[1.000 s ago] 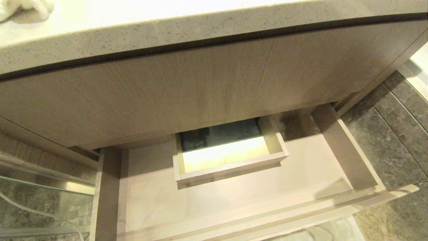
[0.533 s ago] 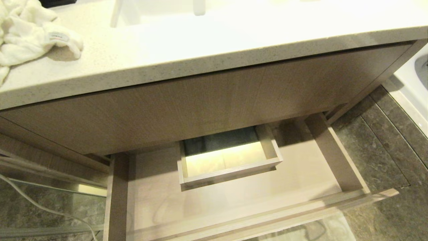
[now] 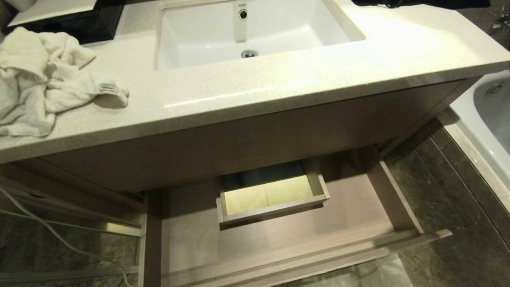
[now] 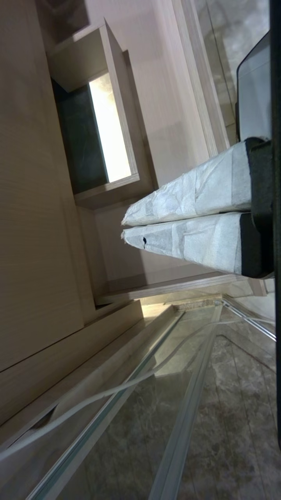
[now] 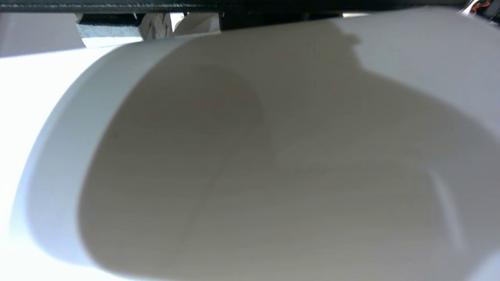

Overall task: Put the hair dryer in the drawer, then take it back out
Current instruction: Place it on the countertop

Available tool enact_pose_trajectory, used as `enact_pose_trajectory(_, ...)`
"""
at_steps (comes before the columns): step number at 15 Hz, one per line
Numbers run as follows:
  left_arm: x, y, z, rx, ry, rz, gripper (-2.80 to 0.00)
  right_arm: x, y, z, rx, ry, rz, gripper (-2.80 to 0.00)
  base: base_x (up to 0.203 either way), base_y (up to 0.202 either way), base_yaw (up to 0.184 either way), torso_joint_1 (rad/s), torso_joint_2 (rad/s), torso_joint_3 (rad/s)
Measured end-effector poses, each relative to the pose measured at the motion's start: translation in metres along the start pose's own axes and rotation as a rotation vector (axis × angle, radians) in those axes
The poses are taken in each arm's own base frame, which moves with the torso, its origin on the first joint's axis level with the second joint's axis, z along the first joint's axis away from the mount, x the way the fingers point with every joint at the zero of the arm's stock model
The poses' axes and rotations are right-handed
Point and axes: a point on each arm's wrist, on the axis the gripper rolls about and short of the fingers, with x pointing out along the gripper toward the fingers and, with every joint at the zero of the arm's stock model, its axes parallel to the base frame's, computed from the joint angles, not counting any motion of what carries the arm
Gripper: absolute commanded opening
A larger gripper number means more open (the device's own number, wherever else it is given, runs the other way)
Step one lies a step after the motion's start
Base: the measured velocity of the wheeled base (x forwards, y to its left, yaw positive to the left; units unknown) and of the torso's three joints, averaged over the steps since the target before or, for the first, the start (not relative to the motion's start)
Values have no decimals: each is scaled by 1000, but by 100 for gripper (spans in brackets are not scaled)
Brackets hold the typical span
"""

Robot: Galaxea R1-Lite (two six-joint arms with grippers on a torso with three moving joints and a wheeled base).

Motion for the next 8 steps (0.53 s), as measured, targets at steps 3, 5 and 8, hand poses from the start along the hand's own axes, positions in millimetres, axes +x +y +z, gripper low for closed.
enact_pose_trajectory(3,0,0,0,0,1,0,-280,-1,0,0,-1,-4,-5,-280,0,0,0,266,-584,-318)
enact_pose_trajectory(5,0,0,0,0,0,0,-280,-2,0,1,-3,-13,-12,-280,0,0,0,275,-606,-331)
enact_pose_trajectory(8,0,0,0,0,1,0,-280,-1,-1,1,4,-12,-17,-280,0,0,0,207,-430,-232)
